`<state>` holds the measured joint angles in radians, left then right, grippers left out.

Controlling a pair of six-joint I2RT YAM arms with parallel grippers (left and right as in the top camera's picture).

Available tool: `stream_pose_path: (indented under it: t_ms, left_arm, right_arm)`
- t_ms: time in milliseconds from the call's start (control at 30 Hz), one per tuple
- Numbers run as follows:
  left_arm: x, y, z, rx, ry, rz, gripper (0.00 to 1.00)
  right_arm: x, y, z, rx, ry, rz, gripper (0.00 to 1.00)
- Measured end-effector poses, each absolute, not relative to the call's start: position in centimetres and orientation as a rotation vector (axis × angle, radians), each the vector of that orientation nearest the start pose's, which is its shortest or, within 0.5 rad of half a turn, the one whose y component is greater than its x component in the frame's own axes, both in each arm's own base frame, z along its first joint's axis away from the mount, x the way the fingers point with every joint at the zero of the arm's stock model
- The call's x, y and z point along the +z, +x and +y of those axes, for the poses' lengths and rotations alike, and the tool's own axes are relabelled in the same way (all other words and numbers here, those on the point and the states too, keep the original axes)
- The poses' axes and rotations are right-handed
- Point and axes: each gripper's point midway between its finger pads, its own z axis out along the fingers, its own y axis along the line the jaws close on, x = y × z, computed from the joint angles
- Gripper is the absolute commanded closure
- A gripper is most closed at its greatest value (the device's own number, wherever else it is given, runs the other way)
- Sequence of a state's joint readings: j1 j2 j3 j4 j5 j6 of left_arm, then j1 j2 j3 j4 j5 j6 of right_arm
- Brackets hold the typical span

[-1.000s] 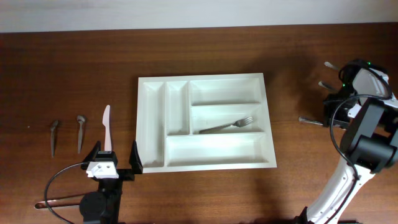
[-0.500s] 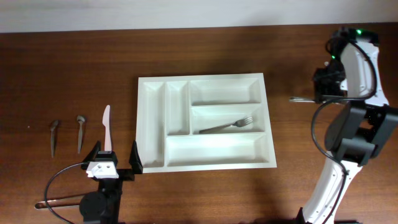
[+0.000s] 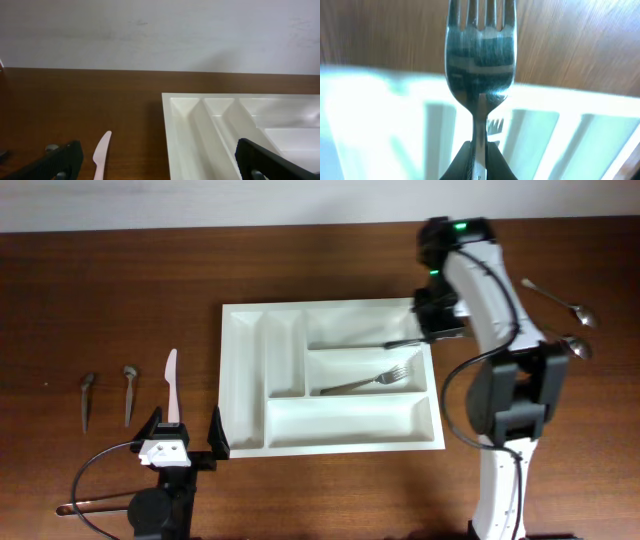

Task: Pack container
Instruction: 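Carry the second fork with the right gripper into the middle compartment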

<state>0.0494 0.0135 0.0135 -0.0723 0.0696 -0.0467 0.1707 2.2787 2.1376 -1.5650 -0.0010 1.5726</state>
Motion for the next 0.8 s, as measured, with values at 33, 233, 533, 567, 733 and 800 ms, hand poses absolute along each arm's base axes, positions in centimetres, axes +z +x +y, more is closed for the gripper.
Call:
stream_pose_path:
  t_ms: [33,233,533,567,733,800]
  left_arm:
    - [15.9,24.6,0.0,-0.055,-0.025,1.643,0.01]
    - [15.9,24.6,0.0,-0.055,-0.025,1.643,0.01]
    - [15.9,24.6,0.0,-0.055,-0.026,1.643,0.01]
    - [15.9,24.6,0.0,-0.055,-0.026,1.643,0.01]
    - [15.9,24.6,0.0,-0.055,-0.026,1.643,0.01]
    - [15.9,24.6,0.0,-0.055,-0.026,1.643,0.01]
  right_arm:
    - [9.5,40.2,8.0,-0.164,2.058,2.480,0.91]
    - [9.5,38.7,13.6,-0.177,1.929,2.566,0.89]
    - [9.5,37.8,17.2,-0.167,1.920,2.536,0.87]
    - [9.5,37.8,17.1,-0.170,1.923,2.530,0.87]
    - [9.5,38.1,16.5,-0.189,1.942,2.482,0.63]
    - [9.5,38.3,16.0,-0.209,1.927,2.458,0.35]
